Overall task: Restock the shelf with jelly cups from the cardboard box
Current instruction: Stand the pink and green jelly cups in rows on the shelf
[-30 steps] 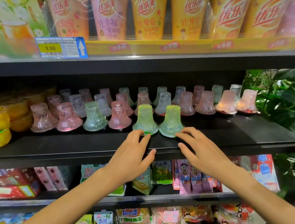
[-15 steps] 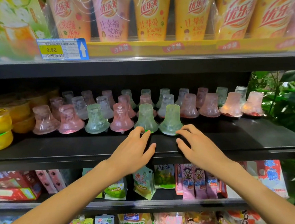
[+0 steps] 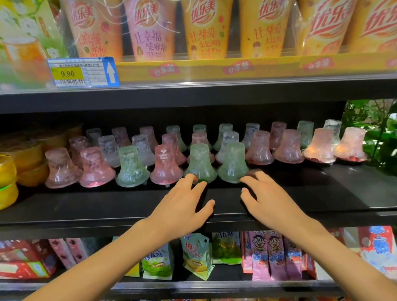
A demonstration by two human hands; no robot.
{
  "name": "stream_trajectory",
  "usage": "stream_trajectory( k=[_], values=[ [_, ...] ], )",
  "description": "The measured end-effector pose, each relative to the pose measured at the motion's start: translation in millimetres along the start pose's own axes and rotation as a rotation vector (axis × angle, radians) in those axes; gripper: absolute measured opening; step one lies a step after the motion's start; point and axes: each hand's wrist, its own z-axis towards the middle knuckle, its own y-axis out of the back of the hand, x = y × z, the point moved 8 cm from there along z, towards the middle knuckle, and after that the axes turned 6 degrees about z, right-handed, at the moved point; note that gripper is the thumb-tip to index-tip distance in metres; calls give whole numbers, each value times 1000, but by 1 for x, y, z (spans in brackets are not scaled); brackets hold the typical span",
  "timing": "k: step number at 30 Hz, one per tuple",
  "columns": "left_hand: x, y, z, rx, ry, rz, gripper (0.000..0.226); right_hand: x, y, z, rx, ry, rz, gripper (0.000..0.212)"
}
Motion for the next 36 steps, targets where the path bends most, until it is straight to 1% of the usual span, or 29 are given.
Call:
stream_trajectory(
  k=[4,8,12,16,19,23,26,29,33,36],
  values=[
    [1,-1,-2,-19,-1,-3,56,-1,0,0,-2,-10,15,43],
    [1,-1,-3,-30,-2,-4,55,2,-2,-4,30,-15,3,46],
    [2,-1,-5,-30,5,-16,54,9,-5,-8,76,-32,-63,52],
    [3,0,-10,-15,12,-10,57,17,-2,-10,62,-74,-114,53],
    [9,5,-24,-27,23,9,59,28,-2,-14,36,-76,-142,54],
    [32,16,-60,-54,104,40,59,51,-16,-17,90,-41,-84,56],
    [63,23,-89,-55,194,63,60,76,-28,-15,104,-1,-65,55],
    [94,32,-121,-54,272,70,60,114,-47,-11,133,76,-49,53],
    [129,48,-171,-62,361,97,58,183,-83,-9,172,242,-5,51],
    [159,60,-214,-58,442,115,62,239,-119,-16,230,369,-2,49]
  ],
)
